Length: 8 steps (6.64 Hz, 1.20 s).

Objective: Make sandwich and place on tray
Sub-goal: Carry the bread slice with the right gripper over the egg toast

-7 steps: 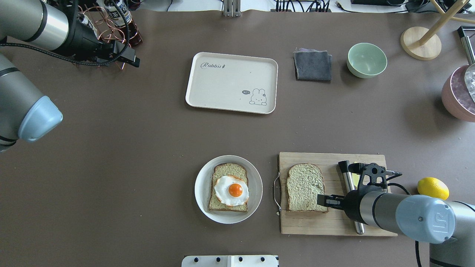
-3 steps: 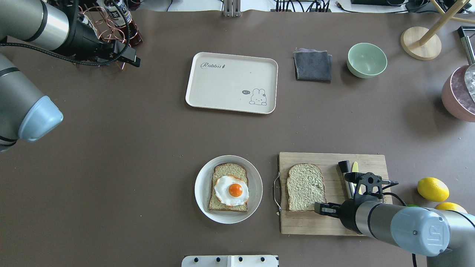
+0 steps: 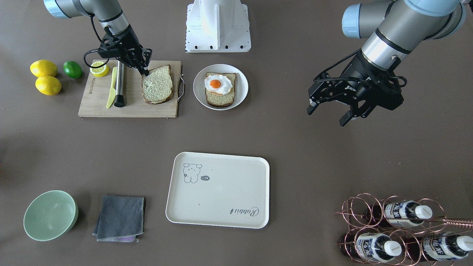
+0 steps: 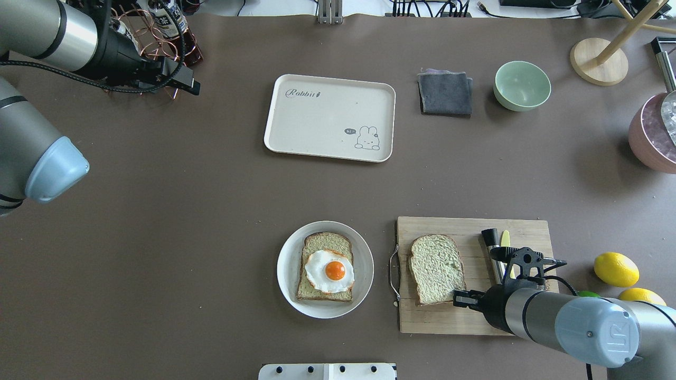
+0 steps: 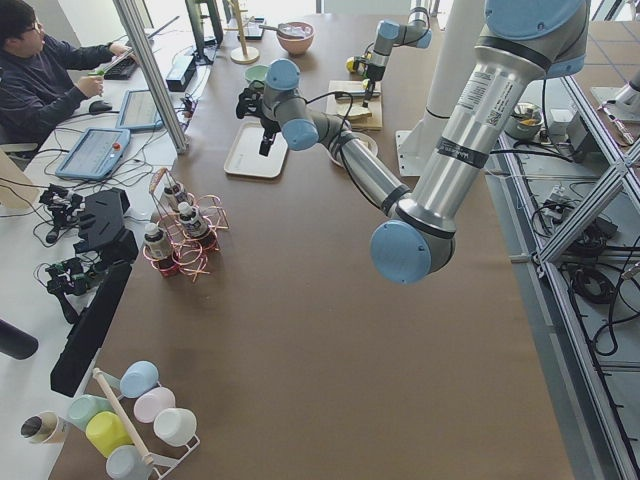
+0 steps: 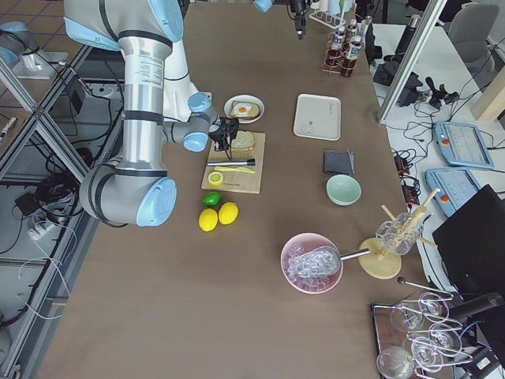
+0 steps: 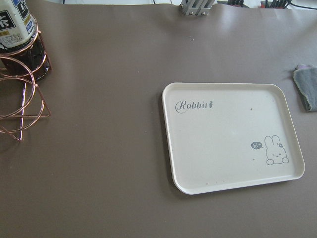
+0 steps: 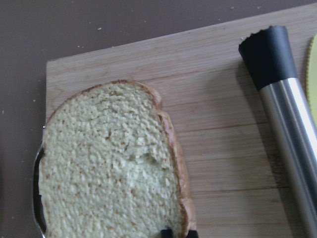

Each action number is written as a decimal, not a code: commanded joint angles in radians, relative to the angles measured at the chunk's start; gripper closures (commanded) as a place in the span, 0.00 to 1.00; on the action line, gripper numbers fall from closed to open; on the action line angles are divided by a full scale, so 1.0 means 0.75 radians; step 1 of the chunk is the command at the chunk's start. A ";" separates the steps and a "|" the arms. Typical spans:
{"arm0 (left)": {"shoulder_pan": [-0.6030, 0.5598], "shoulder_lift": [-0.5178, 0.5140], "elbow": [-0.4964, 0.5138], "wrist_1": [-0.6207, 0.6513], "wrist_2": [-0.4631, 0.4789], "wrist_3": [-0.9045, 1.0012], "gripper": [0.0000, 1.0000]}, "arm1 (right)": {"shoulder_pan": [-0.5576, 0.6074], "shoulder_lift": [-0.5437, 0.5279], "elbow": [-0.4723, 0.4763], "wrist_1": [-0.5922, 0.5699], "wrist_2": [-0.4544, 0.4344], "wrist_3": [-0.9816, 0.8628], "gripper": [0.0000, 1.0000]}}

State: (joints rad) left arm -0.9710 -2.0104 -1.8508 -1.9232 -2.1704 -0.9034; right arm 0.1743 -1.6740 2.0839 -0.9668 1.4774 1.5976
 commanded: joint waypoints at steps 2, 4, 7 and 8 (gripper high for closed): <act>0.000 -0.009 0.007 0.002 -0.002 0.000 0.00 | 0.074 0.001 0.097 -0.001 0.057 -0.009 1.00; 0.000 -0.007 0.005 0.002 -0.004 0.000 0.00 | 0.087 0.065 0.132 -0.008 0.065 -0.009 1.00; -0.002 -0.001 0.003 0.002 -0.012 0.000 0.00 | 0.087 0.231 0.112 -0.036 0.051 0.017 1.00; -0.002 0.003 0.003 0.002 -0.015 0.000 0.00 | 0.081 0.339 0.105 -0.172 0.049 0.107 1.00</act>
State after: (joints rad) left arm -0.9719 -2.0110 -1.8480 -1.9216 -2.1787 -0.9035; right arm 0.2397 -1.4970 2.1698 -1.0147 1.5175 1.6221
